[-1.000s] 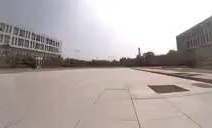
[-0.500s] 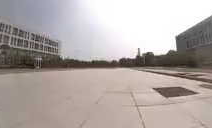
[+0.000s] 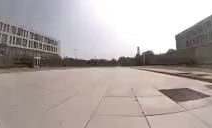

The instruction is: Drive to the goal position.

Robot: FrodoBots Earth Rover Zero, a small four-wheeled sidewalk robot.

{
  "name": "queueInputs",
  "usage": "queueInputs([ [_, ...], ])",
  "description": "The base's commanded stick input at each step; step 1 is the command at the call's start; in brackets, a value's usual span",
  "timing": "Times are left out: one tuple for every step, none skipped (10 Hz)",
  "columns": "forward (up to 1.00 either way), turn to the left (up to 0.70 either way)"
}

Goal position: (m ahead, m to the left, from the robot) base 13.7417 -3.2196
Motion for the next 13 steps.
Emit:
queueInputs([
  [0.7,0.0],
  [0.7,0.0],
  [0.7,0.0],
  [0.7,0.12],
  [0.7,0.35],
  [0.7,0.35],
  [0.7,0.35],
  [0.7,0.35],
  [0.7,0.35],
  [0.7,0.35],
  [0.7,0.35],
  [0.7,0.35],
  [0.7,0.35],
])
